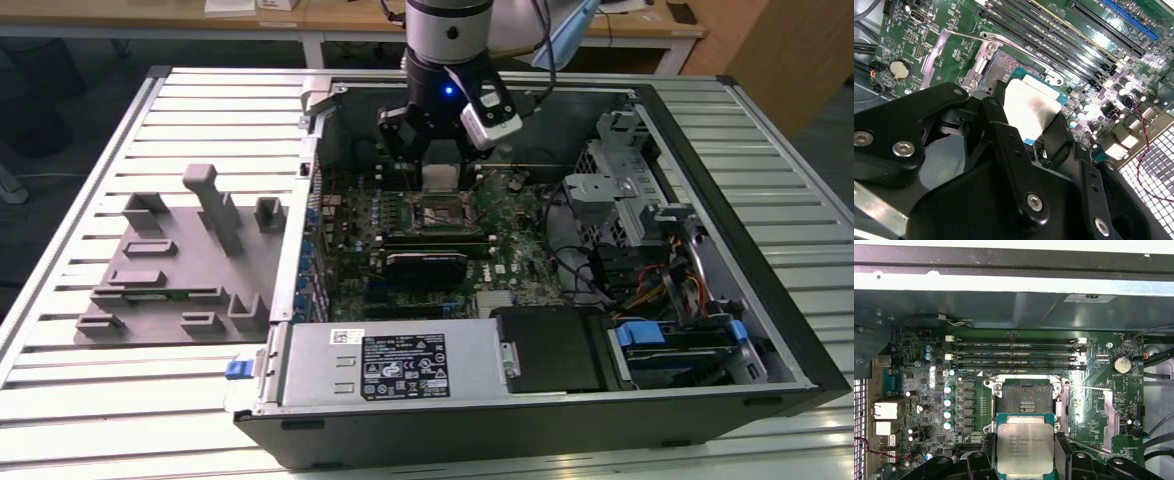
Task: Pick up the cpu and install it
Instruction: 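Place the cpu into insertion slot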
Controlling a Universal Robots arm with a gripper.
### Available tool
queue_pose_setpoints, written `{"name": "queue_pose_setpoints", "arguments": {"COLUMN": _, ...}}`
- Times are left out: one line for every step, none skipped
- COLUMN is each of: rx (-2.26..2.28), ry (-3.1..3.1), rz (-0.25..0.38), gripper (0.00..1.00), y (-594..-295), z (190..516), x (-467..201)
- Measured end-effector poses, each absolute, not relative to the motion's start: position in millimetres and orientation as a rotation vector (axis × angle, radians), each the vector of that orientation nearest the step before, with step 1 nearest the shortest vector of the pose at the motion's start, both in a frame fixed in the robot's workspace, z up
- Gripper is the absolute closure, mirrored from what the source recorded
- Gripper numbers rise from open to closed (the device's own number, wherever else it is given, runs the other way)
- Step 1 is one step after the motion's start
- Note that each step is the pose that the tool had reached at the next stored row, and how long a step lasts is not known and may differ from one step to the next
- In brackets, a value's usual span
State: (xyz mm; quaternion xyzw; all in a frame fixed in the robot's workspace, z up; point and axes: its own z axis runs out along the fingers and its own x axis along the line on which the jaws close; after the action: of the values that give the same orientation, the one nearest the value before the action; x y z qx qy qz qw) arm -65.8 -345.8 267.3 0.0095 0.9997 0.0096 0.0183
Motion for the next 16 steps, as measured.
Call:
{"name": "queue_pose_setpoints", "arguments": {"rx": 0.03, "ry": 3.105, "rz": 0.03, "gripper": 0.45, "y": -345.8, "z": 267.3, "x": -65.8}}
{"name": "queue_pose_setpoints", "arguments": {"rx": 0.03, "ry": 3.105, "rz": 0.03, "gripper": 0.45, "y": -345.8, "z": 267.3, "x": -65.8}}
{"name": "queue_pose_setpoints", "arguments": {"rx": 0.03, "ry": 3.105, "rz": 0.03, "gripper": 0.45, "y": -345.8, "z": 267.3, "x": -65.8}}
{"name": "queue_pose_setpoints", "arguments": {"rx": 0.03, "ry": 3.105, "rz": 0.03, "gripper": 0.45, "y": -345.8, "z": 267.3, "x": -65.8}}
{"name": "queue_pose_setpoints", "arguments": {"rx": 0.03, "ry": 3.105, "rz": 0.03, "gripper": 0.45, "y": -345.8, "z": 267.3, "x": -65.8}}
{"name": "queue_pose_setpoints", "arguments": {"rx": 0.03, "ry": 3.105, "rz": 0.03, "gripper": 0.45, "y": -345.8, "z": 267.3, "x": -65.8}}
{"name": "queue_pose_setpoints", "arguments": {"rx": 0.03, "ry": 3.105, "rz": 0.03, "gripper": 0.45, "y": -345.8, "z": 267.3, "x": -65.8}}
{"name": "queue_pose_setpoints", "arguments": {"rx": 0.03, "ry": 3.105, "rz": 0.03, "gripper": 0.45, "y": -345.8, "z": 267.3, "x": -65.8}}
{"name": "queue_pose_setpoints", "arguments": {"rx": 0.03, "ry": 3.105, "rz": 0.03, "gripper": 0.45, "y": -345.8, "z": 267.3, "x": -65.8}}
{"name": "queue_pose_setpoints", "arguments": {"rx": 0.031, "ry": 3.105, "rz": 0.03, "gripper": 0.45, "y": -345.8, "z": 267.3, "x": -65.8}}
{"name": "queue_pose_setpoints", "arguments": {"rx": 0.034, "ry": 3.105, "rz": 0.03, "gripper": 0.45, "y": -345.8, "z": 267.3, "x": -65.8}}
{"name": "queue_pose_setpoints", "arguments": {"rx": 0.04, "ry": 3.105, "rz": 0.03, "gripper": 0.45, "y": -345.8, "z": 267.3, "x": -65.8}}
{"name": "queue_pose_setpoints", "arguments": {"rx": 0.05, "ry": 3.104, "rz": 0.03, "gripper": 0.45, "y": -345.8, "z": 267.2, "x": -65.8}}
{"name": "queue_pose_setpoints", "arguments": {"rx": 0.062, "ry": 3.104, "rz": 0.029, "gripper": 0.45, "y": -345.8, "z": 267.2, "x": -65.8}}
{"name": "queue_pose_setpoints", "arguments": {"rx": 0.076, "ry": 3.104, "rz": 0.029, "gripper": 0.45, "y": -345.8, "z": 267.2, "x": -65.8}}
{"name": "queue_pose_setpoints", "arguments": {"rx": 0.092, "ry": 3.103, "rz": 0.029, "gripper": 0.45, "y": -345.8, "z": 267.2, "x": -65.8}}
